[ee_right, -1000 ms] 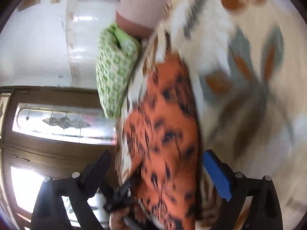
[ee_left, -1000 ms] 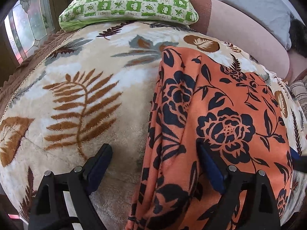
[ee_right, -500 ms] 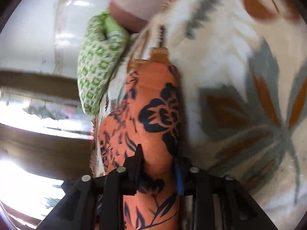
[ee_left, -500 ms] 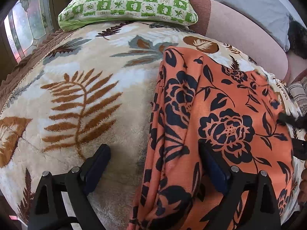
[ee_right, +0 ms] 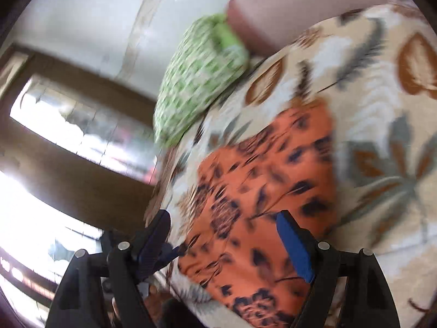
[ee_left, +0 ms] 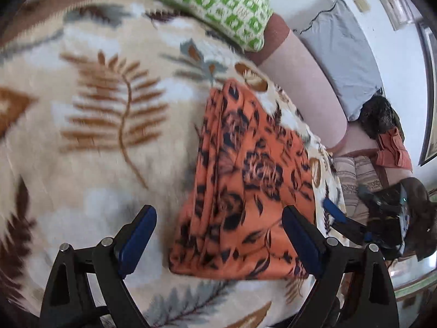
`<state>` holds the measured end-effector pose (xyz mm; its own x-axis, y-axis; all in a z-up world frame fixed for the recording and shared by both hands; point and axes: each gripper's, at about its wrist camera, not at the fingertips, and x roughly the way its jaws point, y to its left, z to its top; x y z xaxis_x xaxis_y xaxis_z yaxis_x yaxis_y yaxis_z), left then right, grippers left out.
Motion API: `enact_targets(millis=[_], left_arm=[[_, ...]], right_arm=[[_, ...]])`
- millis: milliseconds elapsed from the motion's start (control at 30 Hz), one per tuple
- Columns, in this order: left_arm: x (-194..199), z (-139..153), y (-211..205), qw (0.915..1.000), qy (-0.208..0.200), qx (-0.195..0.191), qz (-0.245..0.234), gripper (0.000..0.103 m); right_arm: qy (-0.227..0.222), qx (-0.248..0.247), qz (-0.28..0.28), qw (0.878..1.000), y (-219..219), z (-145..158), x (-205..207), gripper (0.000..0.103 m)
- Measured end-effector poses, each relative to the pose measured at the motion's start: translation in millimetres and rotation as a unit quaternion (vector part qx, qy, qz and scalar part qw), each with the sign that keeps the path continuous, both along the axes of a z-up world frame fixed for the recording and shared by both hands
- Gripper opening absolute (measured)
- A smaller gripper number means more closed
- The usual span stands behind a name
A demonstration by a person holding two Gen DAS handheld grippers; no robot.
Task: Fold small clothes
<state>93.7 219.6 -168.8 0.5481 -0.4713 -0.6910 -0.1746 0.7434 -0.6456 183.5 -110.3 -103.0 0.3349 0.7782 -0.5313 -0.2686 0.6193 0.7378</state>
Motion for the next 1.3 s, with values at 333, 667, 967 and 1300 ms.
enact_targets(millis=[333, 667, 967, 1300], left_arm=[[-2.3, -56.1, 1.3, 0.9926, 0.064, -0.102, 0.016, 0.021], [72.3, 26.9, -7.1, 0.9967, -0.065, 0.016, -0.045, 0.083], [145.9, -68.1, 14.9, 0.9864, 0.041, -0.157, -0.025, 0.016], [103.5, -2.7, -15.9, 0.9929, -0.007, 0.117, -0.018, 0.054]], right_arm=[[0.055, 0.006, 0.003, 0.998, -4.7, -52.8, -6.8, 0.082], [0.051, 0.015, 0.013, 0.998, -3.8, -54.1, -1.2, 0.083], [0.042, 0.02, 0.023, 0.999, -7.4, -57.1, -3.3, 0.083], [0.051, 0.004, 0.021, 0.998, -6.4, -43.7, -5.0, 0.082]])
